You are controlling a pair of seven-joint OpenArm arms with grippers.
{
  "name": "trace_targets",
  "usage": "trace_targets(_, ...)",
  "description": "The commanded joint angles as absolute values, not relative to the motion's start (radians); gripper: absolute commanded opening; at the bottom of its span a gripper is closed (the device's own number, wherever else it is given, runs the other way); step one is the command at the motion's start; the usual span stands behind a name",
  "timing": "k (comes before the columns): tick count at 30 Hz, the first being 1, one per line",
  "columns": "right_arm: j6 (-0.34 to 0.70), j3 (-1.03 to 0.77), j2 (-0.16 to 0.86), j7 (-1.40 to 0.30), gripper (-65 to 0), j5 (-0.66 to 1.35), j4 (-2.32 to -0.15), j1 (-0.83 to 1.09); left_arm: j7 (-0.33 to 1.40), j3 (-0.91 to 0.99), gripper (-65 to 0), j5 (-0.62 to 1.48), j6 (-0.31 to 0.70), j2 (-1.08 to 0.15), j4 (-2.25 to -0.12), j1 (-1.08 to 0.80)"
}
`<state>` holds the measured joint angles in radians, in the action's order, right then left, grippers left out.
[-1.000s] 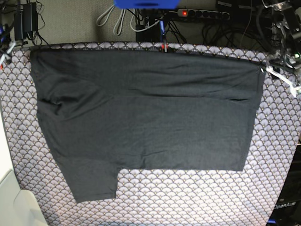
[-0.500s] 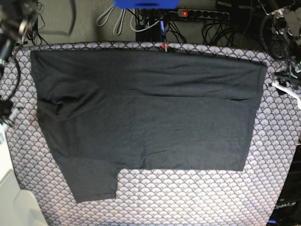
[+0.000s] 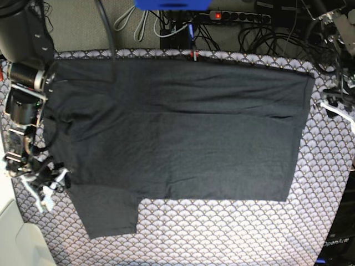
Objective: Fold the T-shirt properly
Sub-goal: 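Move the right gripper toward the sleeve near the hem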
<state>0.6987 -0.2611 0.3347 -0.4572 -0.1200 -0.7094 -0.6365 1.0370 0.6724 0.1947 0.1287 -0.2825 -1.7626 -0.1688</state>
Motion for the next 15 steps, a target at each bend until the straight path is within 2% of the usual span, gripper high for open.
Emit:
trace_targets(1, 0.698, -0.262, 0.346, -0.404, -37.0, -0.110, -0.707, -0.674, 1.017, 0.677, -32.3, 0.193, 0.127, -0.300, -1.782, -0.160)
trace_targets(5, 0.697, -0.263, 0.344, -0.295, -37.0, -0.105, -0.599, -0.711, 1.017, 0.679, -32.3, 0.191, 0.127, -0.300, -1.781, -0.143)
trace_targets(11, 0.527, -0.263, 0.351, -0.136, -36.9, -0.105, -0.493, -0.731, 1.017, 0.679, -32.3, 0.191, 0.127, -0.300, -1.781, -0.142)
trace_targets(15, 0.478, -0.263, 0.352, -0.120, -36.9, -0.105, -0.458, -0.748, 1.017, 0.676, -32.3, 0.191, 0.127, -0.300, -1.781, -0.142)
